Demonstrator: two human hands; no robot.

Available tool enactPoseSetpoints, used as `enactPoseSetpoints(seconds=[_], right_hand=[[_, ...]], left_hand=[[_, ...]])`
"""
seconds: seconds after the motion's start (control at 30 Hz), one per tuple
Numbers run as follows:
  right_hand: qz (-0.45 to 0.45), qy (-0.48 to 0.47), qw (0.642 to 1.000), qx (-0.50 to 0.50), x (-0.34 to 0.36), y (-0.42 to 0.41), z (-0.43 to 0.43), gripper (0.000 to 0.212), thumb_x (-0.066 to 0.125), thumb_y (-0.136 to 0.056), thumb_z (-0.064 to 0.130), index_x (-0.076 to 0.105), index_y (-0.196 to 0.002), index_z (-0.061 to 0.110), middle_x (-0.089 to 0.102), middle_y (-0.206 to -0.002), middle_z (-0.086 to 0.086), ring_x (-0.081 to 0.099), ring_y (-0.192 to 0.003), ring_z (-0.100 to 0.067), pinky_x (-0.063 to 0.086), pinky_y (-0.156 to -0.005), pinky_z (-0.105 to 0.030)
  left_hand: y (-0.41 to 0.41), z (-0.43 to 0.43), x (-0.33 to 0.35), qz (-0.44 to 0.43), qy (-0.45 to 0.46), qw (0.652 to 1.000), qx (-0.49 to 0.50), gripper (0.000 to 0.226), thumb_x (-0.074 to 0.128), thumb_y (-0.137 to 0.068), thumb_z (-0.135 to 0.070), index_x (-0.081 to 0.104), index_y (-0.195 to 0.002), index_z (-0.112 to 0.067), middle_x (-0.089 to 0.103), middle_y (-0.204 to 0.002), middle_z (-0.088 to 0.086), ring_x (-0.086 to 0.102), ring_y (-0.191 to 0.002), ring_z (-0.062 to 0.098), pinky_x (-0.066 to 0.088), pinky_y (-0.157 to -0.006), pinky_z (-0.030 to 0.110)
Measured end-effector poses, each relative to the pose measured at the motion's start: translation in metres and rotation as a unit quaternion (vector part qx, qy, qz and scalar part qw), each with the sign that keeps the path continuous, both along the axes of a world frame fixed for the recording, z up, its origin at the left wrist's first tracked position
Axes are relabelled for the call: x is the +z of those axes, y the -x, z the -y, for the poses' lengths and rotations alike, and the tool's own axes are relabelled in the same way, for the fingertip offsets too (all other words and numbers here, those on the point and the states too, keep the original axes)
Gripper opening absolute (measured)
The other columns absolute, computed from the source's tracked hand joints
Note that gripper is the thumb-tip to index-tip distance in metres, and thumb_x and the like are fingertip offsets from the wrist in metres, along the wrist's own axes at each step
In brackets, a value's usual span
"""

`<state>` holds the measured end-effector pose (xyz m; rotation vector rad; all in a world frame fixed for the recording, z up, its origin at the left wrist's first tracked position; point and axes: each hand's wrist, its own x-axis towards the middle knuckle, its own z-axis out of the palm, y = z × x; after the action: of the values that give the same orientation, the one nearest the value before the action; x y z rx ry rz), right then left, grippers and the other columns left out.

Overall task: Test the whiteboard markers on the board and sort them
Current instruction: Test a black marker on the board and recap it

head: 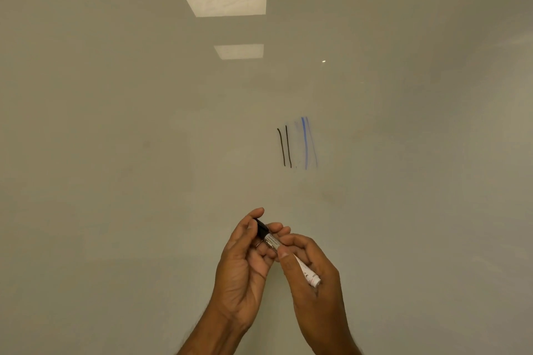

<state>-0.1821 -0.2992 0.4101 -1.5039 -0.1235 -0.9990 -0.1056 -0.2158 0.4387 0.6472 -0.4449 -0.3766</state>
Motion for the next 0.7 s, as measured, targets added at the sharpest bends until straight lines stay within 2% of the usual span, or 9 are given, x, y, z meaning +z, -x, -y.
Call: enactPoseSetpoints(seconds=[0.1, 0.2, 0.33, 0.4, 0.5, 0.7], right_hand=[[-0.041, 0.007, 0.998, -0.038, -0.013, 0.002, 0.012, 0.009, 0.070, -0.087, 0.028, 0.071, -0.096, 0.025, 0.073, -0.084, 0.003, 0.068, -0.079, -0.015, 0.055, -0.068, -0.022], [-0.082, 0.052, 0.993, -0.061, -0.031, 0.004, 0.023, 0.007, 0.070, -0.087, 0.033, 0.072, -0.094, 0.031, 0.069, -0.078, 0.008, 0.062, -0.069, -0.009, 0.050, -0.061, -0.019], [-0.135, 0.142, 0.978, -0.073, -0.063, 0.000, 0.030, 0.015, 0.065, -0.089, 0.041, 0.069, -0.101, 0.034, 0.067, -0.078, 0.016, 0.062, -0.071, -0.006, 0.047, -0.058, -0.015], [-0.145, 0.158, 0.974, -0.069, -0.081, -0.003, 0.030, 0.013, 0.065, -0.091, 0.038, 0.069, -0.102, 0.033, 0.066, -0.079, 0.018, 0.063, -0.073, -0.008, 0.048, -0.059, -0.015], [-0.151, 0.184, 0.969, -0.064, -0.109, -0.010, 0.027, 0.010, 0.064, -0.094, 0.033, 0.068, -0.104, 0.032, 0.066, -0.084, 0.017, 0.063, -0.077, -0.010, 0.050, -0.064, -0.017], [-0.175, 0.226, 0.957, -0.047, -0.170, -0.036, -0.009, 0.014, 0.065, -0.094, 0.029, 0.068, -0.108, 0.027, 0.064, -0.093, 0.020, 0.062, -0.088, -0.007, 0.050, -0.075, -0.017]], left_hand=[[-0.001, -0.001, -0.009, 0.029, -0.024, 0.999, 0.029, 0.031, 0.049, -0.102, -0.016, 0.062, -0.127, -0.004, 0.069, -0.108, 0.031, 0.071, -0.107, 0.041, 0.061, -0.089, 0.044], [-0.001, -0.003, -0.027, 0.094, -0.086, 0.988, 0.083, 0.032, 0.042, -0.106, -0.018, 0.061, -0.129, -0.005, 0.070, -0.114, 0.029, 0.070, -0.110, 0.041, 0.058, -0.096, 0.045], [0.002, -0.009, -0.062, 0.167, -0.182, 0.957, 0.151, 0.035, 0.035, -0.109, -0.021, 0.061, -0.130, -0.011, 0.074, -0.113, 0.019, 0.071, -0.110, 0.033, 0.057, -0.098, 0.038], [0.003, -0.016, -0.081, 0.185, -0.226, 0.939, 0.183, 0.034, 0.036, -0.109, -0.021, 0.061, -0.131, -0.014, 0.075, -0.113, 0.012, 0.071, -0.111, 0.028, 0.056, -0.100, 0.037], [0.003, -0.034, -0.112, 0.208, -0.296, 0.904, 0.228, 0.032, 0.039, -0.109, -0.018, 0.063, -0.131, -0.018, 0.076, -0.115, 0.004, 0.070, -0.115, 0.020, 0.053, -0.103, 0.033], [-0.010, -0.093, -0.182, 0.267, -0.444, 0.798, 0.308, 0.035, 0.046, -0.108, -0.023, 0.057, -0.141, -0.027, 0.064, -0.135, -0.019, 0.055, -0.130, -0.001, 0.039, -0.112, 0.017]])
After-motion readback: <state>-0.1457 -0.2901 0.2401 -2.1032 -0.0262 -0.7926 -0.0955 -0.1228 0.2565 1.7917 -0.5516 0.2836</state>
